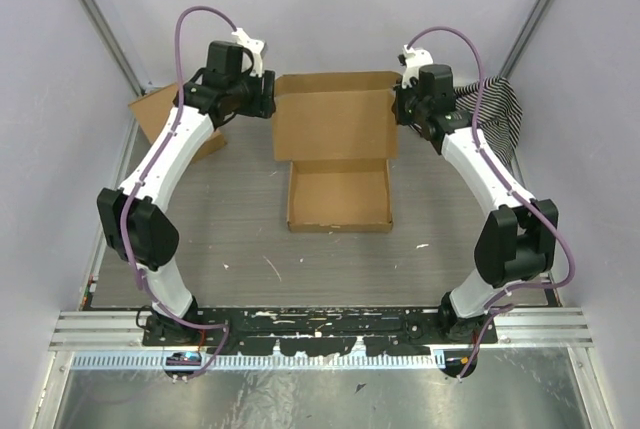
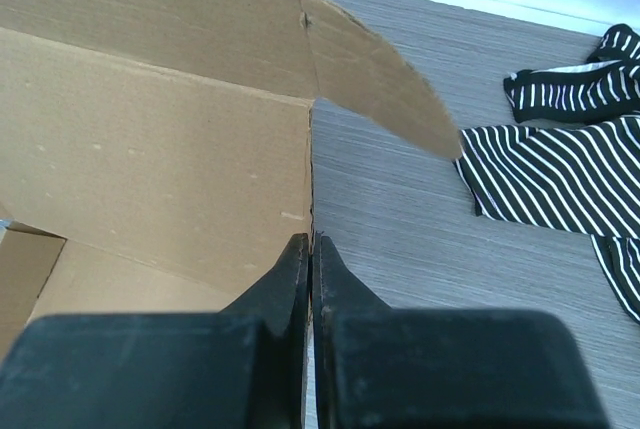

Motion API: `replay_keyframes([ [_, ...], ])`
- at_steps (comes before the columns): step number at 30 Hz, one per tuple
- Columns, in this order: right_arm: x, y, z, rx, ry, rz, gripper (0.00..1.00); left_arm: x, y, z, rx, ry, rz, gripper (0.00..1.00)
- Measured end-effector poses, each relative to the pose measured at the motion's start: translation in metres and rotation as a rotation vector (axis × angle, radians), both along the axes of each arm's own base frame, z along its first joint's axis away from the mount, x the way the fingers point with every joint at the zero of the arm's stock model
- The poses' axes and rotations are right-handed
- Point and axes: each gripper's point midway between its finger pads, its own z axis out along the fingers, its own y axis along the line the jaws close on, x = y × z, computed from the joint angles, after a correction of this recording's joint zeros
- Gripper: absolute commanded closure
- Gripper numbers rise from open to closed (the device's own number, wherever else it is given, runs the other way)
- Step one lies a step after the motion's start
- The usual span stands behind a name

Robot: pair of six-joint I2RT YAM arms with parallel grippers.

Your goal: Fold the paper box

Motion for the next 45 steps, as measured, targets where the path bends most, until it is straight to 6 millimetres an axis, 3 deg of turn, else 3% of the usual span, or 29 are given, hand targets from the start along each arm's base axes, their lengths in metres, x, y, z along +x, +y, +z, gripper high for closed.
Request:
replay_keyframes([
  [10, -0.008, 0.005, 0.021, 0.016, -0.069, 0.048, 0.99, 0.009, -0.004, -0.029, 0.021, 0.064, 0.004, 0.36],
  [16, -0.012, 0.009, 0.021, 0.019, -0.072, 0.075, 0.99, 0.010, -0.009, -0.040, 0.022, 0.088, -0.002, 0.39],
  [22, -0.014, 0.013, 0.018, 0.027, -0.065, 0.102, 0.99, 0.009, -0.012, -0.040, 0.011, 0.092, -0.005, 0.52],
  [27, -0.016, 0.016, 0.017, 0.035, -0.060, 0.119, 0.98, 0.006, -0.019, -0.039, -0.022, 0.106, -0.021, 0.70],
  [31, -0.020, 0.018, 0.015, 0.040, -0.035, 0.135, 0.92, 0.005, -0.022, -0.039, -0.037, 0.113, -0.029, 0.98],
  [36, -0.023, 0.020, 0.020, 0.044, 0.016, 0.140, 0.80, 0.005, -0.022, -0.039, -0.036, 0.114, -0.035, 1.00],
  [40, -0.020, 0.021, 0.022, 0.043, 0.063, 0.137, 0.77, 0.006, -0.025, -0.037, -0.041, 0.100, -0.049, 1.00],
  [45, -0.023, 0.020, 0.009, 0.035, 0.146, 0.131, 0.73, 0.005, -0.027, -0.035, -0.049, 0.063, -0.068, 1.00],
])
